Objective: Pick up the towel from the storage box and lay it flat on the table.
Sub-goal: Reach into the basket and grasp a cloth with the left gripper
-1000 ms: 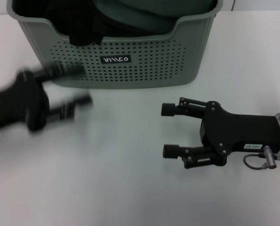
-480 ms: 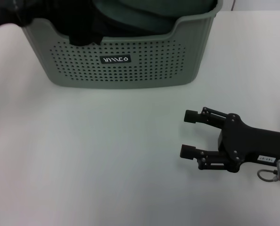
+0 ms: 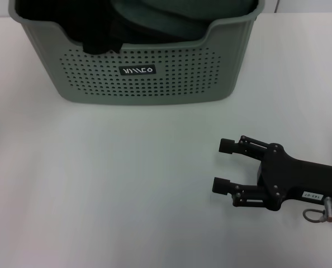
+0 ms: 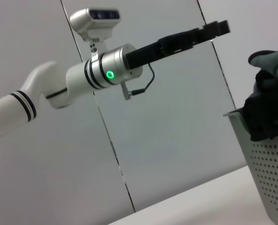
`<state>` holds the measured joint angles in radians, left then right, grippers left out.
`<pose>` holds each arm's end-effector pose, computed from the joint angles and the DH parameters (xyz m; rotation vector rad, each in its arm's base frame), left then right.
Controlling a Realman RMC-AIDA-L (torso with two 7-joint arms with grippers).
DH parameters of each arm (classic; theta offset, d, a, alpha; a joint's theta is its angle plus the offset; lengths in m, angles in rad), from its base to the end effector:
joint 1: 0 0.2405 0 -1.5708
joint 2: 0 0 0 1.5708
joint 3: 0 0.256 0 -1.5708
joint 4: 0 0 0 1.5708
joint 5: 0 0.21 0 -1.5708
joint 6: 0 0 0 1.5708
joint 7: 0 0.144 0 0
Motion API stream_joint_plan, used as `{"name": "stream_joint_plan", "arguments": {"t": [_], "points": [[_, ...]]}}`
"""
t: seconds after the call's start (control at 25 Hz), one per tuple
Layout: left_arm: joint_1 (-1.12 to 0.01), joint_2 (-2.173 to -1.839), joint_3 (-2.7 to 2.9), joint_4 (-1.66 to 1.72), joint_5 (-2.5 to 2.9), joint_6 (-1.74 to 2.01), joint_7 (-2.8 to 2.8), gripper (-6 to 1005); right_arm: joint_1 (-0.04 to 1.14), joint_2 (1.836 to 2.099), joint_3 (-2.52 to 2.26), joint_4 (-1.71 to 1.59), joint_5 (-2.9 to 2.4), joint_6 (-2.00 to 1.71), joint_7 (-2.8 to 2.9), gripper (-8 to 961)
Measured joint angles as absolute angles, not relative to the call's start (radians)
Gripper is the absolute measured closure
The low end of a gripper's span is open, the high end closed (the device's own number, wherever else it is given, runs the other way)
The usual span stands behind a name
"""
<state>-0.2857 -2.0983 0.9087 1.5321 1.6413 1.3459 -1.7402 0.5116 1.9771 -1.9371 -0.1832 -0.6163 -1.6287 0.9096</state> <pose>-0.1686 0.3378 0.1348 -2.2955 -0.2225 -0.7581 0.2463 0.2670 -0.0519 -2.7491 0.4887 1.2244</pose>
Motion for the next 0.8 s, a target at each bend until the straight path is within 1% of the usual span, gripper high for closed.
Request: {"name": "stream_joint_plan", "arguments": {"t": [0.28,0.44,0.8], "points": [[-0.277,-2.098,1.038,1.708,1.849,1.207,-1.872,372,0.499,1.984,-1.939,-0.182,-0.618,-1.629,0.91,76],[-0.306,-2.096,1.091,1.739,1.966,1.141,-1.937,372,0.494,1.985,-1.94,-0.181,-0.618,-1.629,0.909,77],[-0.377,-2.096,1.283,1.763,2.445,1.036,-2.179,374,0.48,1.988,-1.939,-0.169,-0.618,-1.622,0.902,79]]}}
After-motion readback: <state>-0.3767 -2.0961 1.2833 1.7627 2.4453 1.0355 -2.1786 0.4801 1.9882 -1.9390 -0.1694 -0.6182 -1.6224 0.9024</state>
